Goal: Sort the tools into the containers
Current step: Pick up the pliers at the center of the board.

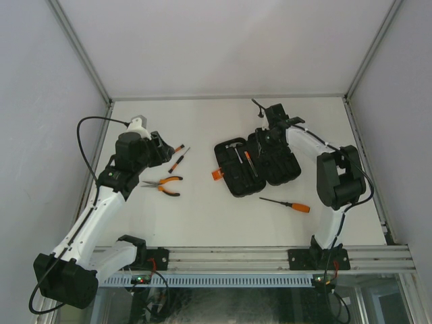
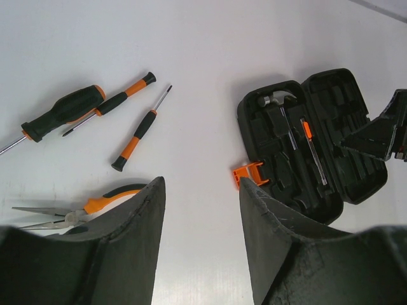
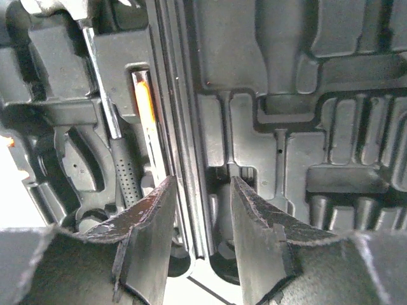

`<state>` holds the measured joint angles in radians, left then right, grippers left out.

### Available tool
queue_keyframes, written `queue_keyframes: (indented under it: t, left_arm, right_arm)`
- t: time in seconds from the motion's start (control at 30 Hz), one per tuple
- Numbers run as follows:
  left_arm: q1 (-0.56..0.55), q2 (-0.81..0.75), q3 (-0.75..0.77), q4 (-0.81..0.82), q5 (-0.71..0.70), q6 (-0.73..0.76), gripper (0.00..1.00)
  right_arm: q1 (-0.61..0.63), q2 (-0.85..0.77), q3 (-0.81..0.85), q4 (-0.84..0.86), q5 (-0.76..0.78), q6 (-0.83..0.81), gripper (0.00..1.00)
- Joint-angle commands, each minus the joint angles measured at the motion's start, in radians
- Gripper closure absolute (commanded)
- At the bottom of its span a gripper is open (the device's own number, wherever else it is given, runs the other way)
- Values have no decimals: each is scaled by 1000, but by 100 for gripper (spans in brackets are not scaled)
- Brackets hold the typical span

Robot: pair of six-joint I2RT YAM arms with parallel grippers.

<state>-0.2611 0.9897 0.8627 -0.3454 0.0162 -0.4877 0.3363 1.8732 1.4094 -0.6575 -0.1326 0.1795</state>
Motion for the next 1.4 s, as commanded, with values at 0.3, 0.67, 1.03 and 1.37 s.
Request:
queue_keyframes:
  t: [0.3,0.67,1.03,1.37]
  left_arm:
    - [7,1,-27,38,30,-11,46]
    - [8,4,-25,38,31,-11,46]
    - [9,6,-20,23,7,-4,46]
    - [9,46,33,-63,-84,21,46]
  right_arm:
    - [25,66,-15,-6,-162,8,62]
    - [58,42,-15,-10,-186,5,64]
    - [87,-119,-50,73,167,24,61]
    - [78,-350,-203,248,282,46,59]
